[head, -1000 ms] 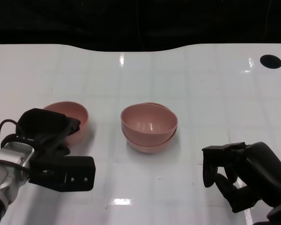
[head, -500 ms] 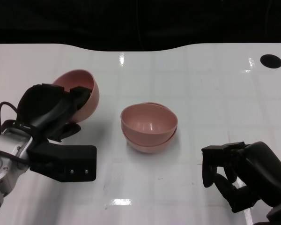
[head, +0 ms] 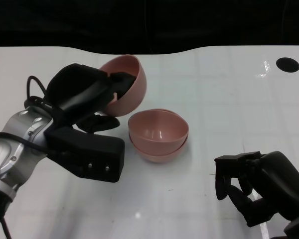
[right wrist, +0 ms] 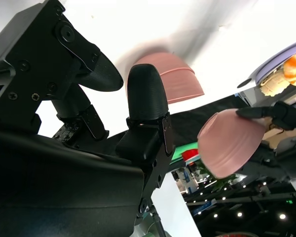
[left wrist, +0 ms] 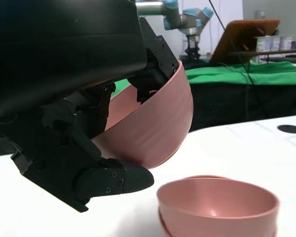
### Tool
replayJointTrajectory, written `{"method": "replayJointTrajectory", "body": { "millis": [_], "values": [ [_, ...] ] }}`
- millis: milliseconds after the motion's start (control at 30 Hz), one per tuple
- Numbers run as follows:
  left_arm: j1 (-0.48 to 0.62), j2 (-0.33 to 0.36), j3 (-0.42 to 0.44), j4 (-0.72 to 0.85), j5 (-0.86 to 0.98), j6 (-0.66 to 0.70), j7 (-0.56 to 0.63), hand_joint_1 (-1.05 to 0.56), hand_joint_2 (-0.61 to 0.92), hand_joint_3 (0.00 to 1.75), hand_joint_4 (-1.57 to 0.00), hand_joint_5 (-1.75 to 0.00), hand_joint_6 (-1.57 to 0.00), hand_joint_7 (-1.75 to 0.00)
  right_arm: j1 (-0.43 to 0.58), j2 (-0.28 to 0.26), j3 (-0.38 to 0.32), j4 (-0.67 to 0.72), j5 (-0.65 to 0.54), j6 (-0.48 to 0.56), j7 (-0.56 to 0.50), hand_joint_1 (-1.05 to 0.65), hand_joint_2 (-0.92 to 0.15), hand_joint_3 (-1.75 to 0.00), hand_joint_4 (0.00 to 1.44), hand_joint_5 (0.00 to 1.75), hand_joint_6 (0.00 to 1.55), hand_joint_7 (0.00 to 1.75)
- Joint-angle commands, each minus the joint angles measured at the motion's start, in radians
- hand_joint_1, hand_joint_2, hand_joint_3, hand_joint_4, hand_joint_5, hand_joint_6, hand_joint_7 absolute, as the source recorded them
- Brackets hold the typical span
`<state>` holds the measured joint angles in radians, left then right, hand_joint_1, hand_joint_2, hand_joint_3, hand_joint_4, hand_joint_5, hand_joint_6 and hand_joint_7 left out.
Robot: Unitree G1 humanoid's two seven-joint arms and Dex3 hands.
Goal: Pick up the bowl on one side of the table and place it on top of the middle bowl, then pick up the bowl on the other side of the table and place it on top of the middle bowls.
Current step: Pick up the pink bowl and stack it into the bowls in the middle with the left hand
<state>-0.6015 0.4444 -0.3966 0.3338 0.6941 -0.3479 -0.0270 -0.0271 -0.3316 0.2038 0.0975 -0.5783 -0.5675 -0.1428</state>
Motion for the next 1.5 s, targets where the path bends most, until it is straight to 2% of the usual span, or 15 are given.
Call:
{"method": "replayJointTrajectory", "body": {
  "millis": [33, 267, 300, 367, 400, 600, 733, 967, 1000, 1033, 1100, 1367, 1400, 1433, 1500],
  "values": [
    [-0.026, -0.005, 0.005, 0.001, -0.014, -0.016, -0.023, -0.26, 0.56, 0.89, -0.88, -1.75, -0.75, -1.7, 0.011, -0.012, -0.007, -0.014, 0.004, 0.01, 0.007, -0.08, -0.17, -1.57, 0.97, 1.75, 0.82, 1.55],
    [-0.094, -0.063, -0.04, 0.073, -0.029, -0.1, -0.08, -0.2, 0.53, 0.95, -0.88, -1.75, -0.73, -1.75, 0.017, -0.011, -0.01, -0.023, 0.016, 0.024, 0.026, -0.07, -0.18, -1.57, 0.97, 1.75, 0.82, 1.56],
    [-0.104, -0.066, -0.051, 0.082, -0.026, -0.107, -0.095, -0.22, 0.53, 0.96, -0.87, -1.75, -0.73, -1.67, 0.018, -0.011, -0.01, -0.024, 0.015, 0.025, 0.027, -0.07, -0.18, -1.57, 0.97, 1.75, 0.82, 1.56],
    [-0.115, -0.07, -0.061, 0.093, -0.023, -0.117, -0.114, -0.26, 0.54, 0.94, -0.84, -1.75, -0.8, -1.35, 0.018, -0.01, -0.01, -0.025, 0.014, 0.027, 0.028, -0.08, -0.18, -1.57, 0.96, 1.75, 0.82, 1.56],
    [-0.118, -0.073, -0.065, 0.096, -0.026, -0.122, -0.127, -0.26, 0.55, 0.93, -0.84, -1.75, -0.82, -1.31, 0.019, -0.011, -0.01, -0.027, 0.013, 0.027, 0.028, -0.08, -0.19, -1.57, 0.96, 1.75, 0.82, 1.56],
    [-0.122, -0.078, -0.066, 0.102, -0.031, -0.132, -0.148, -0.28, 0.57, 0.9, -0.85, -1.75, -0.82, -1.43, 0.021, -0.012, -0.011, -0.032, 0.011, 0.028, 0.03, -0.08, -0.19, -1.56, 0.96, 1.75, 0.82, 1.56],
    [-0.144, -0.077, -0.096, 0.145, -0.017, -0.164, -0.169, -0.24, 0.55, 0.92, -0.89, -1.75, -0.75, -1.72, 0.02, -0.006, -0.007, -0.037, 0.01, 0.034, 0.031, -0.08, -0.19, -1.57, 0.96, 1.75, 0.81, 1.57],
    [-0.159, -0.059, -0.126, 0.134, 0.055, -0.152, -0.195, -0.24, 0.57, 0.87, -0.86, -1.75, -0.7, -1.71, 0.021, -0.01, -0.01, -0.037, 0.005, 0.031, 0.025, -0.08, -0.18, -1.57, 0.96, 1.75, 0.81, 1.57],
    [-0.16, -0.056, -0.127, 0.128, 0.059, -0.146, -0.21, -0.25, 0.6, 0.79, -0.82, -1.68, -0.75, -1.49, 0.02, -0.01, -0.009, -0.034, 0.005, 0.029, 0.023, -0.08, -0.18, -1.57, 0.96, 1.75, 0.81, 1.57],
    [-0.159, -0.055, -0.126, 0.124, 0.059, -0.142, -0.223, -0.26, 0.68, 0.66, -0.8, -1.51, -0.8, -1.19, 0.02, -0.009, -0.009, -0.033, 0.006, 0.027, 0.022, -0.08, -0.18, -1.57, 0.96, 1.75, 0.81, 1.57],
    [-0.158, -0.056, -0.123, 0.119, 0.057, -0.138, -0.238, -0.27, 0.76, 0.52, -0.81, -1.34, -0.85, -0.95, 0.02, -0.009, -0.009, -0.031, 0.007, 0.026, 0.021, -0.07, -0.18, -1.56, 0.96, 1.75, 0.81, 1.56],
    [-0.141, -0.049, -0.122, 0.08, 0.083, -0.091, -0.264, -0.28, 0.81, 0.41, -0.81, -1.21, -0.87, -0.8, 0.018, -0.009, -0.009, -0.032, 0.008, 0.03, 0.025, -0.07, -0.18, -1.56, 0.97, 1.75, 0.82, 1.55],
    [-0.13, -0.043, -0.123, 0.054, 0.104, -0.058, -0.278, -0.55, 0.86, 0.36, -0.41, -0.82, -0.47, -0.52, 0.017, -0.009, -0.008, -0.033, 0.008, 0.032, 0.028, -0.07, -0.18, -1.56, 0.96, 1.75, 0.81, 1.55],
    [-0.121, -0.04, -0.124, 0.033, 0.119, -0.033, -0.289, -0.71, 0.9, 0.32, -0.17, -0.55, -0.22, -0.34, 0.016, -0.009, -0.008, -0.033, 0.009, 0.034, 0.029, -0.08, -0.19, -1.56, 0.96, 1.75, 0.81, 1.54],
    [-0.106, -0.038, -0.122, 0.003, 0.138, -0.002, -0.287, -0.84, 0.91, 0.33, -0.04, -0.3, -0.08, -0.2, 0.015, -0.013, -0.011, -0.03, 0.015, 0.031, 0.033, -0.09, -0.19, -1.56, 0.96, 1.75, 0.81, 1.54]
  ]
}}
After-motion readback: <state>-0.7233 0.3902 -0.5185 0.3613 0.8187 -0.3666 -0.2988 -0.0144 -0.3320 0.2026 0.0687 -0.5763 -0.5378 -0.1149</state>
